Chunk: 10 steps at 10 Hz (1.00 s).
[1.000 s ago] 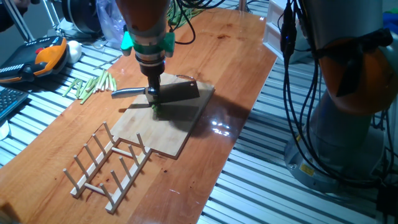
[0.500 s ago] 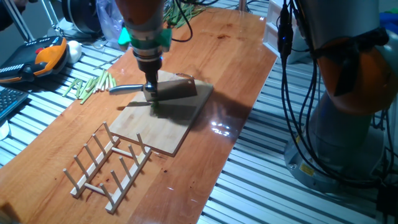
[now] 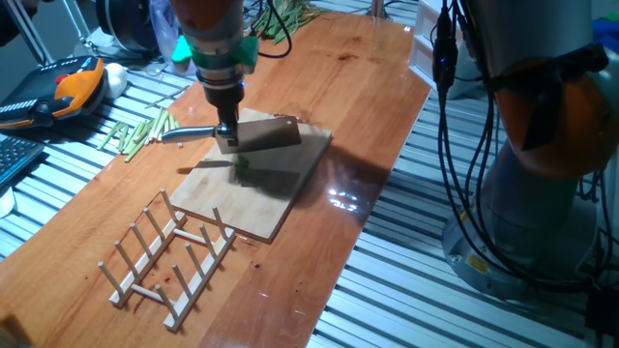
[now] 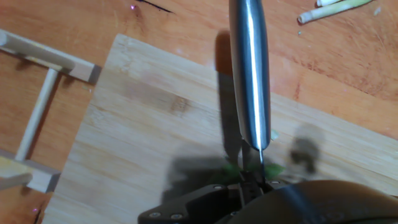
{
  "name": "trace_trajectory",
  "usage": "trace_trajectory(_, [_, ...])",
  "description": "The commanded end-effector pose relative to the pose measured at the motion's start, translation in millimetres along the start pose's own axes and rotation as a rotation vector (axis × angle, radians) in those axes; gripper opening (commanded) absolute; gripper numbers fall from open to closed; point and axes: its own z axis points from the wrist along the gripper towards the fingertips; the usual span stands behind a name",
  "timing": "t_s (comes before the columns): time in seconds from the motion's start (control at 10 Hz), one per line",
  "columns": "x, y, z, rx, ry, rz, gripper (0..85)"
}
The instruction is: Chop the green garlic
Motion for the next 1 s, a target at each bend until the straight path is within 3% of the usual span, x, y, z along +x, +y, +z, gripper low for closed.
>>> trace_trajectory(0.0, [1.9,0.8,2.5,-0.001,-0.004,0.000,0.0])
trace_trajectory(0.2, [7.6,3.3,12.1,-0.015,-0.023,0.001,0.0])
trace_trajectory(0.4, [10.8,4.6,18.6,-0.010,-0.039,0.001,0.0])
trace_trajectory(0.9, [-1.0,4.5,28.9,-0.014,-0.060,0.002,0.0])
